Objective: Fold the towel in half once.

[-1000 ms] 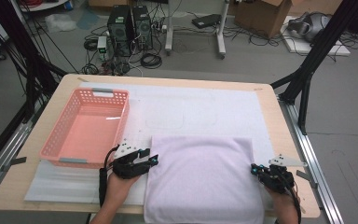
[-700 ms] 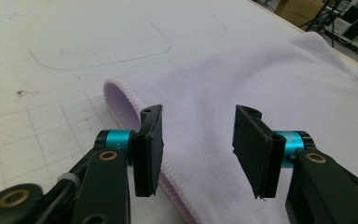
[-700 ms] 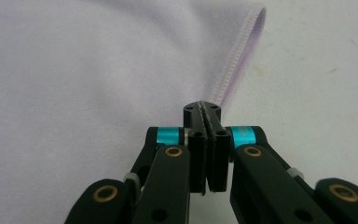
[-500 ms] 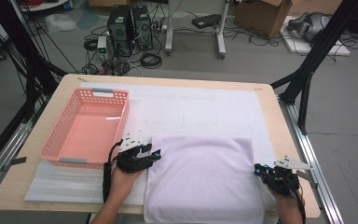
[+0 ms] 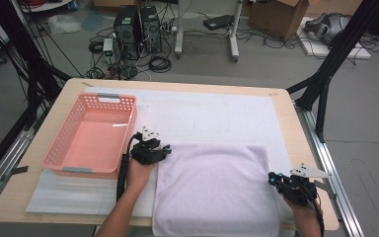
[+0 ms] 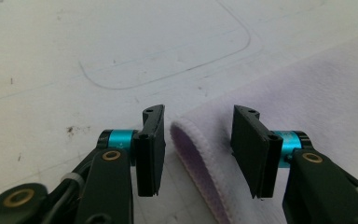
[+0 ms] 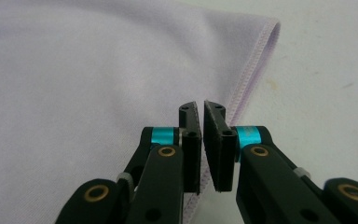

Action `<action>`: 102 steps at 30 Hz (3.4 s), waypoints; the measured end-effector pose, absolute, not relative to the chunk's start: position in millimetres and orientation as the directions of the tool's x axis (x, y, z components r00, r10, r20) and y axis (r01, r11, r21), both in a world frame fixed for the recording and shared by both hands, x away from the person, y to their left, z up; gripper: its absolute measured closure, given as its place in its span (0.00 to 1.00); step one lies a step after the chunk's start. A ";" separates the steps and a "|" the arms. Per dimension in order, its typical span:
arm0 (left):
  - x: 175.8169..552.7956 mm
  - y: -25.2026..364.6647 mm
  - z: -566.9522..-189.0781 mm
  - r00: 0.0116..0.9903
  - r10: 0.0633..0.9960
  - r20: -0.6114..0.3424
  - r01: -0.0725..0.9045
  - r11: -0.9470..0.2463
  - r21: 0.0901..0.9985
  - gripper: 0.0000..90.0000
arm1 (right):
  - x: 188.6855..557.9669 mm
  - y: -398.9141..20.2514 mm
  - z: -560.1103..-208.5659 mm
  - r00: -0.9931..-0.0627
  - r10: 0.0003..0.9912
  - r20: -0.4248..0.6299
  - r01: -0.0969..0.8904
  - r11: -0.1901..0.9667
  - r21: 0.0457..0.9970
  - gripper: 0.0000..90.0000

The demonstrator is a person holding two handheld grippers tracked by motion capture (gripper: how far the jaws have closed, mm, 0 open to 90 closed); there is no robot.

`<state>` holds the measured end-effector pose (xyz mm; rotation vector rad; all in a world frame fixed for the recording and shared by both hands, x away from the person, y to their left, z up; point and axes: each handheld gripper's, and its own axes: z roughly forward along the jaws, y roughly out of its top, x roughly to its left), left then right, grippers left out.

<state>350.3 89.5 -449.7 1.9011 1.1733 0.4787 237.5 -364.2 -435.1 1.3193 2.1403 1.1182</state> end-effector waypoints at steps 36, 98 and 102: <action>367.0 85.3 -416.1 0.460 0.867 -0.192 0.505 -0.078 0.859 0.95 | 326.9 -361.0 -426.4 -0.388 0.921 0.020 0.577 0.227 0.784 0.97; 363.4 80.1 -404.5 0.592 0.767 -0.248 0.398 -0.010 0.917 0.46 | 336.2 -361.3 -388.4 -0.405 0.914 0.032 0.513 0.198 0.835 0.70; 347.8 82.0 -406.8 0.619 0.757 -0.210 0.375 -0.050 0.926 0.43 | 317.7 -363.8 -399.1 -0.416 0.908 0.051 0.518 0.190 0.834 0.67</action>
